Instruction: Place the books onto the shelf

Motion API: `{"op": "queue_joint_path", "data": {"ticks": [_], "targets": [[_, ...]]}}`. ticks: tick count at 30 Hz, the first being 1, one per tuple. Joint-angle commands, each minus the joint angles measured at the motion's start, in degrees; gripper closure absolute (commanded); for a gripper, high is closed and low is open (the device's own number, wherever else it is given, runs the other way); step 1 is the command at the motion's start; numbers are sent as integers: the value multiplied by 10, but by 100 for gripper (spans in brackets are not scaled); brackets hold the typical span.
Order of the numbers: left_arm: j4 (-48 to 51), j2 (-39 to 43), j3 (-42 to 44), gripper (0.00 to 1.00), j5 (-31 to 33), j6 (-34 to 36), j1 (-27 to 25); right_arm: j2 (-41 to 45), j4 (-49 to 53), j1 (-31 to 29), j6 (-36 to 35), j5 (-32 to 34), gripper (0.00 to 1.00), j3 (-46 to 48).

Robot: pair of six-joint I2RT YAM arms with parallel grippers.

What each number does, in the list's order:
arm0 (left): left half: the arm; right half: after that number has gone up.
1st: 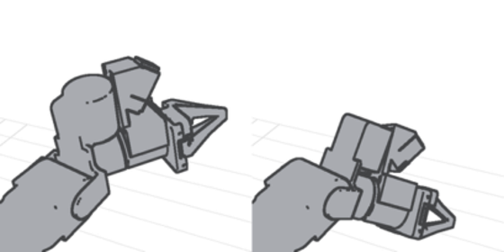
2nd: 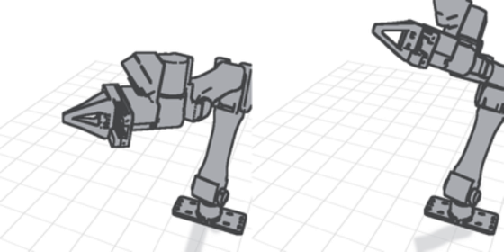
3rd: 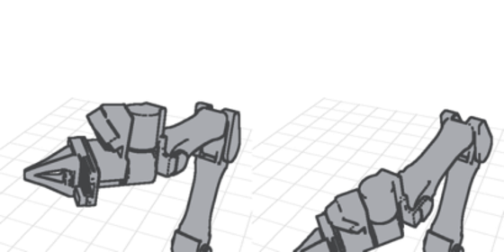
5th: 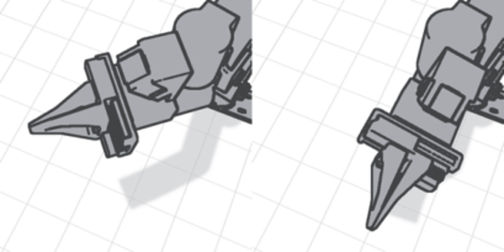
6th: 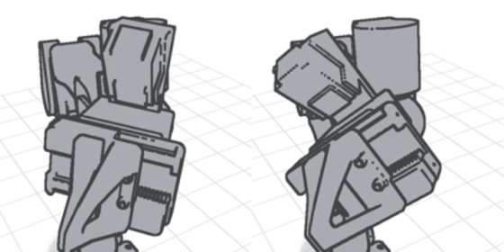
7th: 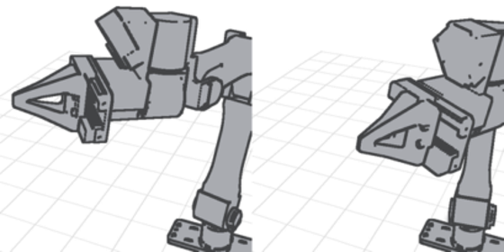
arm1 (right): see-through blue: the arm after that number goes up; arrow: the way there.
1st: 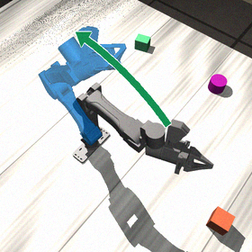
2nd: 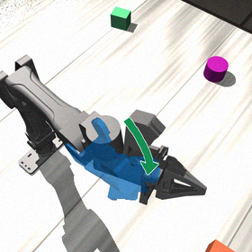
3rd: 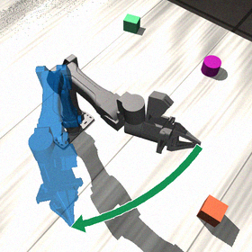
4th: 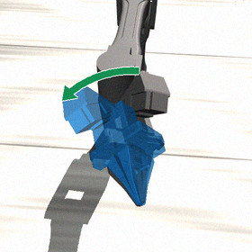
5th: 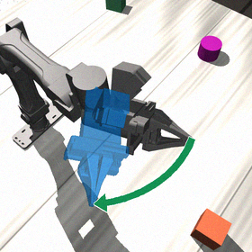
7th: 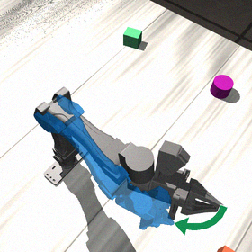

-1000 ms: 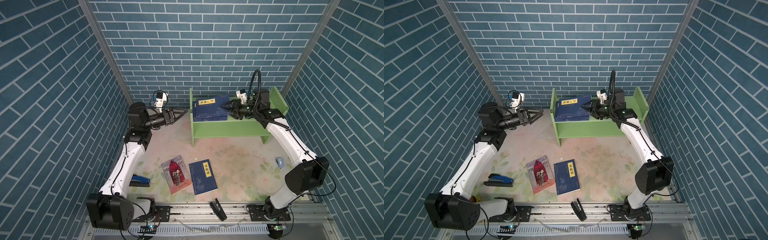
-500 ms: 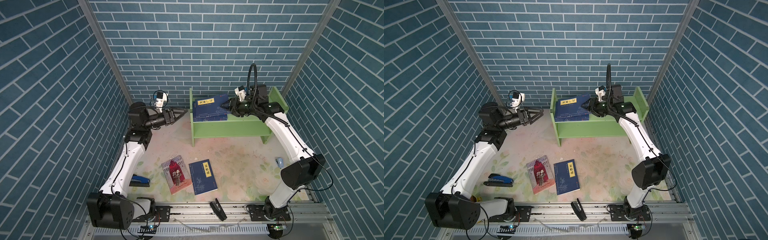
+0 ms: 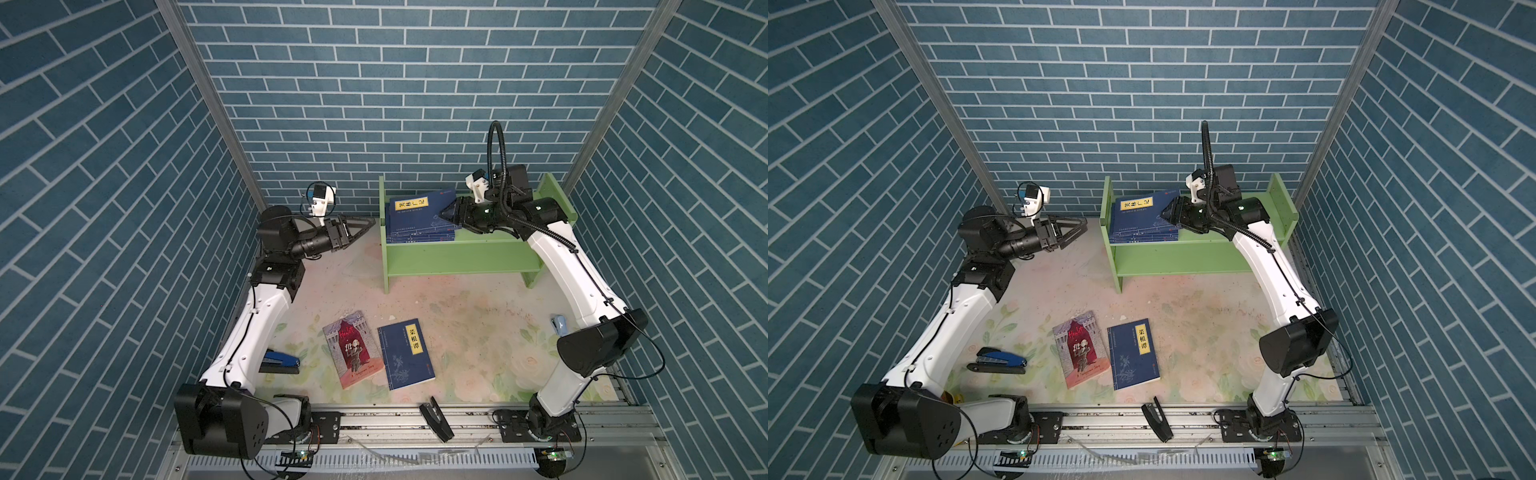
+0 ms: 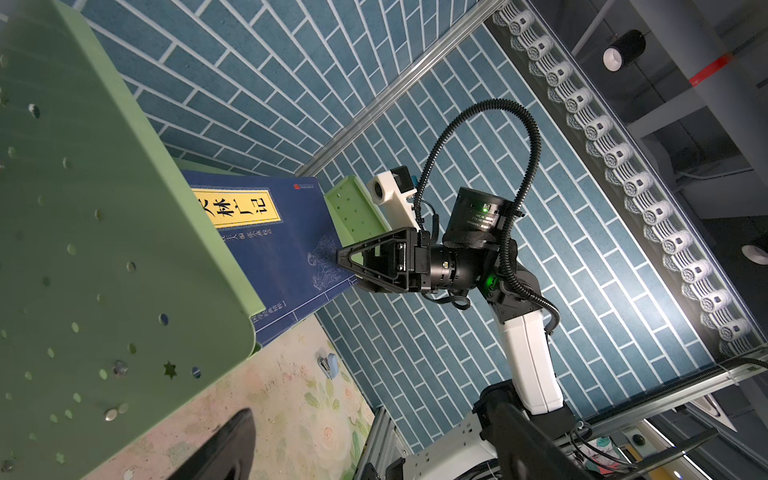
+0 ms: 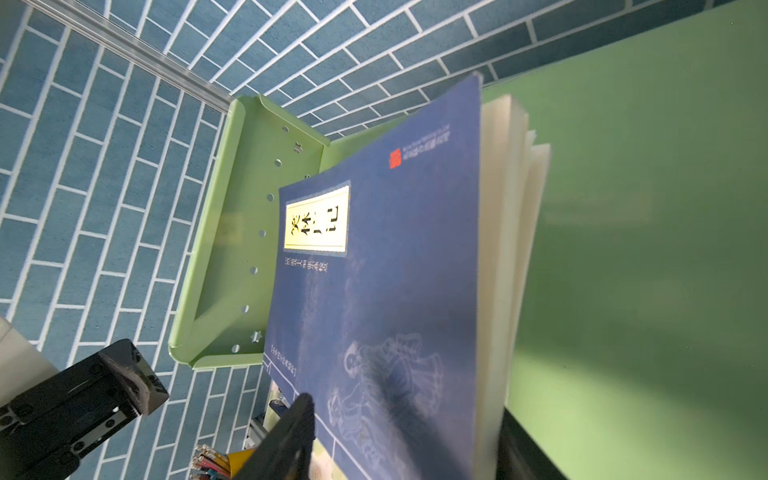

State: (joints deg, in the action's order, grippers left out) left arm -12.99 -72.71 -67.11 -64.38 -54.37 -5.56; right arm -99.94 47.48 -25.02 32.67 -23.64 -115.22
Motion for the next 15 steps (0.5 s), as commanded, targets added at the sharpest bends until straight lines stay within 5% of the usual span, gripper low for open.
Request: {"op": "queue_joint_path", "data": {"ticks": [1, 15], "targets": [[-22, 4, 8, 9, -11, 3, -3, -11, 35, -7, -40, 40, 37, -25], [-22, 5, 11, 9, -10, 4, -3, -42, 79, -25, -78, 136, 33, -79]]}}
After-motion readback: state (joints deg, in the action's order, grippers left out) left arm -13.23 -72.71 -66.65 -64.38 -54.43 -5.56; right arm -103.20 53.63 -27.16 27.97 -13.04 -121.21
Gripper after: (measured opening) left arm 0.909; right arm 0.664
